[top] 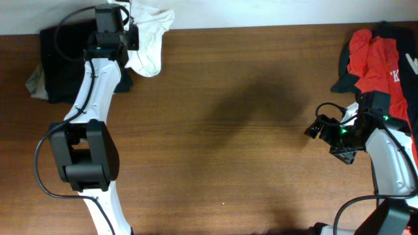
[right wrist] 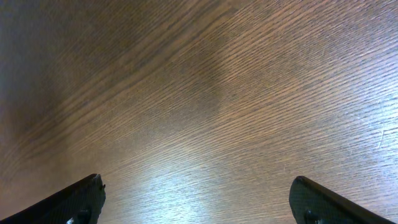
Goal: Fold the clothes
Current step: 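Carry the bundle up-left and place it on the dark clothes stack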
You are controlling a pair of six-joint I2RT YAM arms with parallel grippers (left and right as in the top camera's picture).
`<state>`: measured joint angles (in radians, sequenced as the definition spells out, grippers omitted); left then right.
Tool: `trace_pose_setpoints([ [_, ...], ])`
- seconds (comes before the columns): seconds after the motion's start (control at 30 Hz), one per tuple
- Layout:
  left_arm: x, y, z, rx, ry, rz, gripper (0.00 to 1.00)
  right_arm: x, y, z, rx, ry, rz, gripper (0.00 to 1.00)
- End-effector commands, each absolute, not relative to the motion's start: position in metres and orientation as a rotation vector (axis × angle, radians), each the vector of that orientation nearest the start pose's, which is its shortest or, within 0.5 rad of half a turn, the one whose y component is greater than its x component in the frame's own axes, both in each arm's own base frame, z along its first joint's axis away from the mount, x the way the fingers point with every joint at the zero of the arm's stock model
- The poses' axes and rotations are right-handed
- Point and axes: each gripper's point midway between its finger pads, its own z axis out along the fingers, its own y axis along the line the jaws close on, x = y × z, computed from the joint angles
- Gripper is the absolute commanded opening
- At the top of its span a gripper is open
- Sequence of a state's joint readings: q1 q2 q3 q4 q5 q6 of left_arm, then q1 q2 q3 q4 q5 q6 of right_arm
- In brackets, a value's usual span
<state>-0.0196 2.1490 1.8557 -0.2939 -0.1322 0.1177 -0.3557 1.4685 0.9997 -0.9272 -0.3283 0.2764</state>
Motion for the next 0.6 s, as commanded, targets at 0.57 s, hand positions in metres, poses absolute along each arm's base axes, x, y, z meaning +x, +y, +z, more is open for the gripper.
trace_pose_setpoints([
  [0.57,0.608,0.194,0.176,-0.421,2.106,0.499,0.05,0.282,-0.046,0.086,0.862,2.785,0.483,0.99],
])
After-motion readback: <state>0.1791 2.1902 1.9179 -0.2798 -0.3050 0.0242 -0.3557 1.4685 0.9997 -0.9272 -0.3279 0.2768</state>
